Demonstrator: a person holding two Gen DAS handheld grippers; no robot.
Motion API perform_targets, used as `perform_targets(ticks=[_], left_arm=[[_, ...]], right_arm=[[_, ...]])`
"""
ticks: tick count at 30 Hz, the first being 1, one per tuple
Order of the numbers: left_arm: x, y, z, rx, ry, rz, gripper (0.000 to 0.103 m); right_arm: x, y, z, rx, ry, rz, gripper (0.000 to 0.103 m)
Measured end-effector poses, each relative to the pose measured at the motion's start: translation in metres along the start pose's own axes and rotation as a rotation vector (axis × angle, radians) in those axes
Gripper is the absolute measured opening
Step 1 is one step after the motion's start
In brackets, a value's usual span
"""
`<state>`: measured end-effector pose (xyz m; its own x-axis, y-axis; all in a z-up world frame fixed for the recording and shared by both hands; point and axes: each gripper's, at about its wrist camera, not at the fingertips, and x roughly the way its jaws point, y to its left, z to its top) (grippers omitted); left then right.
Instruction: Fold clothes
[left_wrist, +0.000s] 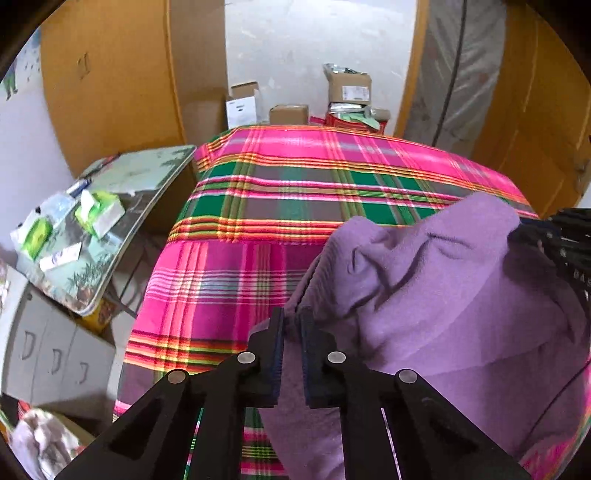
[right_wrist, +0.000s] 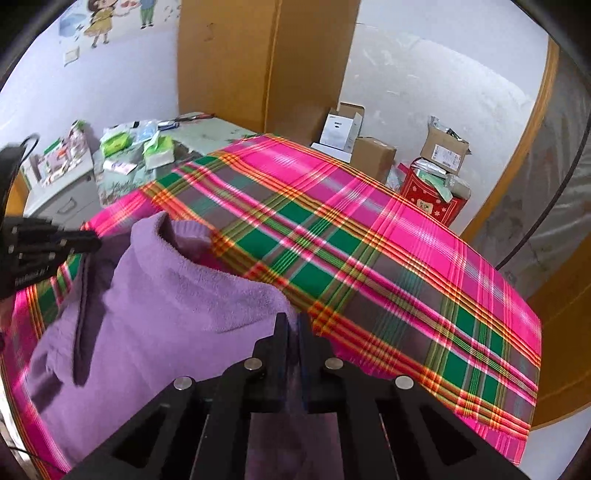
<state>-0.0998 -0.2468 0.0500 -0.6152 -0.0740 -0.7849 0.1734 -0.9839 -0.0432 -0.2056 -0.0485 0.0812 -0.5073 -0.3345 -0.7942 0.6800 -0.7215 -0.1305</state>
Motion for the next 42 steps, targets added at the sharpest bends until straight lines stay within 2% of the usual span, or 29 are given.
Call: perform_targets(ticks=[10,15,19,23,26,29,33,37,42], left_arm=[[0.0,0.022,-0.004,-0.043,-0.016,0.037,0.007],[0.001,0.029,-0.007,-0.057,-0.017,0.05,0.007],[0.001,0.033,-0.011,-0.073,-0.012,0.051,0.007],[-0.006,0.032,-0.016,-0.073,-0.024,0.046,0.007],[-0.019,0.029,-0.017,-0.079,-0.051,0.03,0.007],[-0.033,0.02,-0.018,-0.07,-0.07,0.018,0.012],[-0.052,0.002,-0.022,-0.039,-0.09,-0.011,0.017],[-0.067,-0.035,-0.029,0.041,-0.101,-0.081,0.025],[-0.081,-0.085,-0.034,0.141,-0.109,-0.166,0.025]], right_arm=[[0.023,-0.004,0.037,0.032,-0.008,-0.035,0.005],[0.047,-0.005,0.054,0.036,0.035,-0.052,0.005],[0.062,-0.003,0.054,0.041,0.096,-0.015,0.006],[0.05,-0.008,0.05,0.069,0.089,0.011,0.008],[0.025,-0.018,0.046,0.097,0.059,0.036,0.018],[-0.003,-0.025,0.039,0.113,0.02,0.057,0.024],[-0.042,-0.031,0.02,0.126,-0.025,0.075,0.024],[-0.077,-0.036,-0.021,0.131,-0.049,0.085,0.024],[-0.108,-0.044,-0.085,0.154,-0.063,0.079,0.024]])
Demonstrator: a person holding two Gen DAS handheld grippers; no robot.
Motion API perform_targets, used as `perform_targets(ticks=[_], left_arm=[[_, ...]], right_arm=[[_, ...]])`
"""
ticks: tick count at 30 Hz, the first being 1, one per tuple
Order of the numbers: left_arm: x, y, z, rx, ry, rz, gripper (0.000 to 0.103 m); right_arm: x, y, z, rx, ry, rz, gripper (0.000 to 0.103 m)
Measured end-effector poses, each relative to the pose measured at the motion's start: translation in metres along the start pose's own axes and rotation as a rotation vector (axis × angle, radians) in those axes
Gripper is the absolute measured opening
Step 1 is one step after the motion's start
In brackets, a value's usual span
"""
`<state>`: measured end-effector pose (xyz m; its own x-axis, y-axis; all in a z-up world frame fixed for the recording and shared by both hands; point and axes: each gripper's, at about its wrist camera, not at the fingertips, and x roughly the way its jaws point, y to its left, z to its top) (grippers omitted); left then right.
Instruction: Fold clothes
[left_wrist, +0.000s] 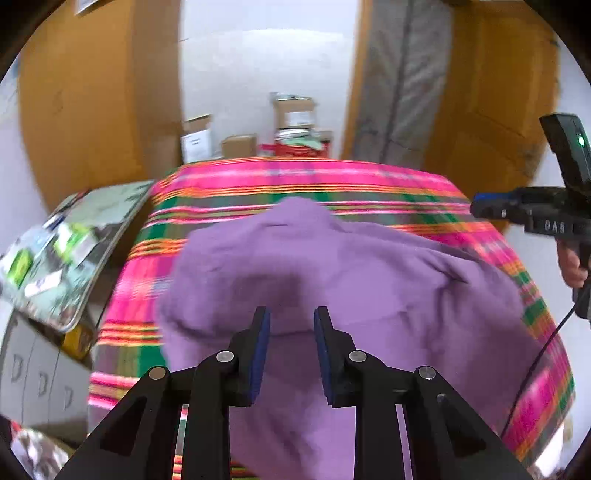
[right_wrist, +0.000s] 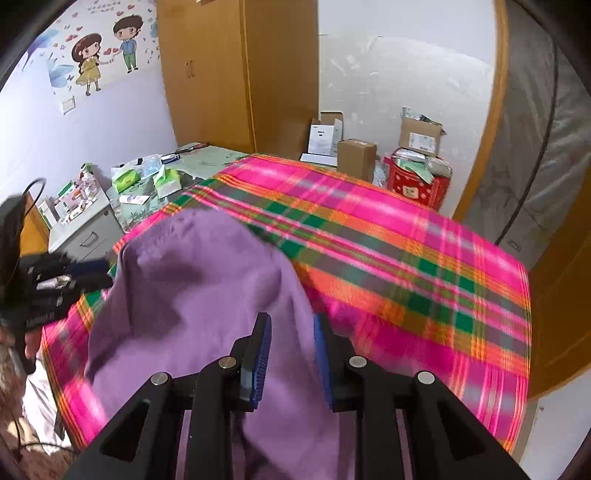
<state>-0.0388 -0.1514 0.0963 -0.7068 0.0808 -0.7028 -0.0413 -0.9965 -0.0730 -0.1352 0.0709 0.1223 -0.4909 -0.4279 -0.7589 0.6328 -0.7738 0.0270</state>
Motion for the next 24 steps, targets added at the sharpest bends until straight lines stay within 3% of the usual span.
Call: perform_targets(ticks=[9,14,22,24], left_arm=[[0.016,-0.074,0.014,0.075,0.043,-0.163,0.025],[0.026,-0.109,0.015,0.122,0.069,-0.227,0.035],[0.048,-0.119,0.022,0.103,0.119,-0.216,0.035],[0.053,-0.117,0.024,0.09,0.128,-0.215,0.035]], right_arm=[[-0.033,-0.03,-0.084,0.11,-0.035,-0.052,0.024],[-0.031,-0.046,-0.115,0.184,-0.031,-0.036,0.024],[-0.01,-0.032,-0.133,0.128,-0.01,0.008,0.023],[-0.008,-0.032,-0.134,0.135,-0.027,0.015,0.015]])
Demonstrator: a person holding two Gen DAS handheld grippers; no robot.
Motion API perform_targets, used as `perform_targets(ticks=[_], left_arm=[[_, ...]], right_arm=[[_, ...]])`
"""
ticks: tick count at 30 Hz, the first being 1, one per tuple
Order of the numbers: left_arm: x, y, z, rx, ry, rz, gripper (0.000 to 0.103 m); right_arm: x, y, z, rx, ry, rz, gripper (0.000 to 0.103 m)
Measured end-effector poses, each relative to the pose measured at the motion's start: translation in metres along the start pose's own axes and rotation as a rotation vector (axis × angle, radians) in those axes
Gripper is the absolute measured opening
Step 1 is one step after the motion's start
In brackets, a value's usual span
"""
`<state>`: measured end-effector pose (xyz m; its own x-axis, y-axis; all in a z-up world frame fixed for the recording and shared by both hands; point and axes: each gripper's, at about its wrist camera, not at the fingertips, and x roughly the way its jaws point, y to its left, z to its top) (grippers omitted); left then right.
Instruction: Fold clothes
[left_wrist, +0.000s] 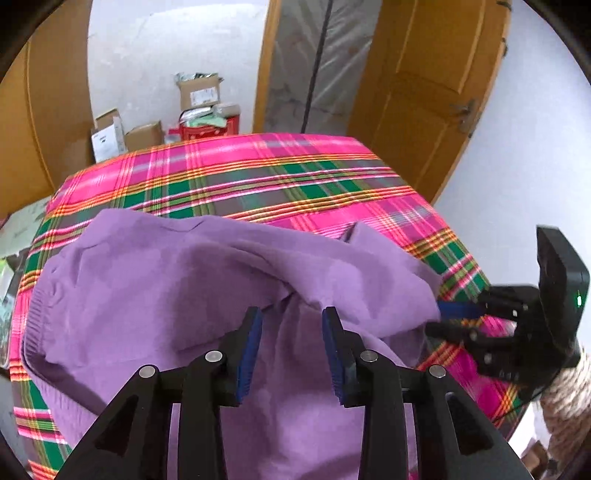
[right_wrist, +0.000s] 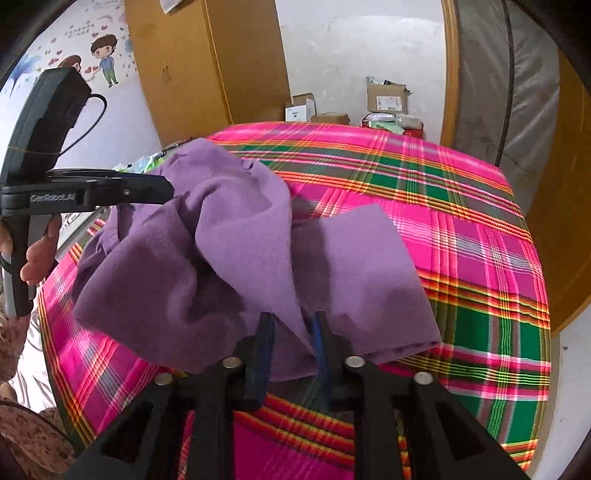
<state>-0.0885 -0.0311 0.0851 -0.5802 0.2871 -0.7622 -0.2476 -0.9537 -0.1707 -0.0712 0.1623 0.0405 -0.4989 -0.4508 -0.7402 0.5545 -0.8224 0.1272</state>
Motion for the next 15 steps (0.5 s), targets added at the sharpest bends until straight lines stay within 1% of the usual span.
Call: perform_targets(ticks=[3,5,8,10,15], left_arm=[[0.008,0.001,0.006,-0.013,0.013,-0.011,0.035],[0.014,0.001,0.01,-0.026,0.022,-0.018,0.036],[0.024,-0.002,0.014,-0.018,0.053,-0.019,0.04],[0.032,-0.002,0.018,-0.034,0.07,-0.015,0.041],[0.046,0.002,0.026,-0.079,0.115,-0.053,0.041]], right_arm=[[0.0,-0.001,0.0,0.015,-0.024,-0.004,0.006],[-0.002,-0.003,0.002,0.019,-0.036,-0.007,0.006],[-0.006,-0.003,0.004,0.023,-0.057,-0.003,0.005],[-0.007,-0.003,0.006,0.027,-0.066,0.002,0.005],[-0.009,-0.003,0.01,0.032,-0.08,0.008,0.005]])
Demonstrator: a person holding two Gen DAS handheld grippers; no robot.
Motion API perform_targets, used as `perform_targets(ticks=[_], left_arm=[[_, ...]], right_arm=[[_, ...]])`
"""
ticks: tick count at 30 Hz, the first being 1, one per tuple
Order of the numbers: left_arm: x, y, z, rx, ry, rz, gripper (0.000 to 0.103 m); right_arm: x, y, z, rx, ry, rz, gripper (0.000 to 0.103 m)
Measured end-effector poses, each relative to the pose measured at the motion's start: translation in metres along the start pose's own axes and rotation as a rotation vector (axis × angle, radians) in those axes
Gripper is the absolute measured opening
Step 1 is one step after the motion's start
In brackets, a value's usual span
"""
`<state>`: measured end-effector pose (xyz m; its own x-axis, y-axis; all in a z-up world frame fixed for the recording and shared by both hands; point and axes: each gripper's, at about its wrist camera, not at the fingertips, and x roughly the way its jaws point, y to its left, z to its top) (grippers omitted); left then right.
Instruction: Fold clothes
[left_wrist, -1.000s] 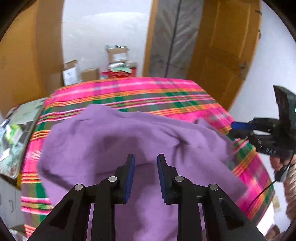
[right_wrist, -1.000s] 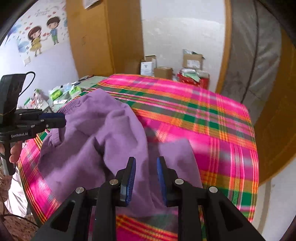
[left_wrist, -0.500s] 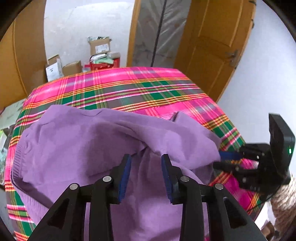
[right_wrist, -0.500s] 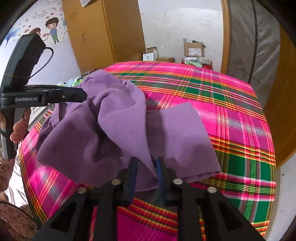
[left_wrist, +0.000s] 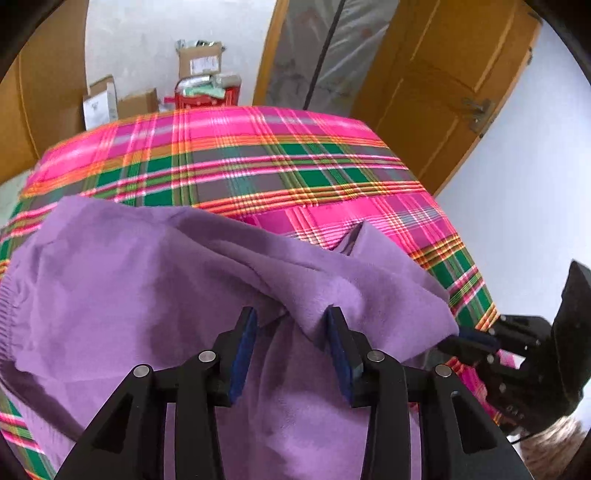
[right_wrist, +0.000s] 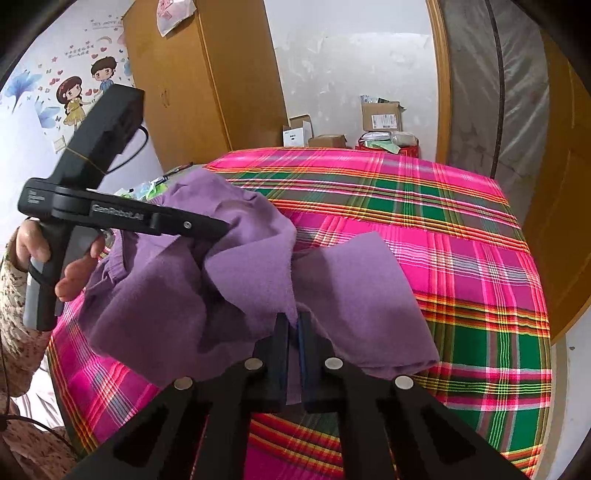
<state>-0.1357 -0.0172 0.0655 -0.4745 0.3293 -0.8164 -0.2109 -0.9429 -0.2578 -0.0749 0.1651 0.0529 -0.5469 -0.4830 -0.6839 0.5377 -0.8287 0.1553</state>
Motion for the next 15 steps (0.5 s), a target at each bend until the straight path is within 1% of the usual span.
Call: perform_targets(ticks=[2,3,4,6,8,11,15], left_arm=[[0.003,-0.001,0.002,0.001,0.009,-0.007,0.04],[0.004,-0.002,0.003,0.005,0.011,-0.011,0.034],[0.004,-0.003,0.004,0.009,0.012,-0.015,0.024],[0.004,-0.007,0.006,0.022,0.014,-0.02,0.014],[0.001,-0.013,0.006,0.05,0.002,0.002,0.011],[-0.006,-0.015,0.006,0.055,-0.026,0.004,0.01],[-0.016,-0.008,0.009,0.017,-0.062,-0.031,0.008]], right_arm=[[-0.001,-0.001,0.002,0.007,-0.008,0.002,0.005],[-0.001,-0.001,0.003,0.008,-0.012,0.003,0.005],[-0.001,-0.001,0.004,0.007,-0.013,0.001,0.005],[-0.002,0.0,0.004,0.006,-0.016,-0.002,0.005],[-0.002,0.0,0.002,0.011,-0.016,-0.002,0.005],[-0.002,-0.001,0.0,0.018,-0.015,-0.007,0.005],[-0.003,-0.002,-0.005,0.025,-0.009,-0.008,0.005]])
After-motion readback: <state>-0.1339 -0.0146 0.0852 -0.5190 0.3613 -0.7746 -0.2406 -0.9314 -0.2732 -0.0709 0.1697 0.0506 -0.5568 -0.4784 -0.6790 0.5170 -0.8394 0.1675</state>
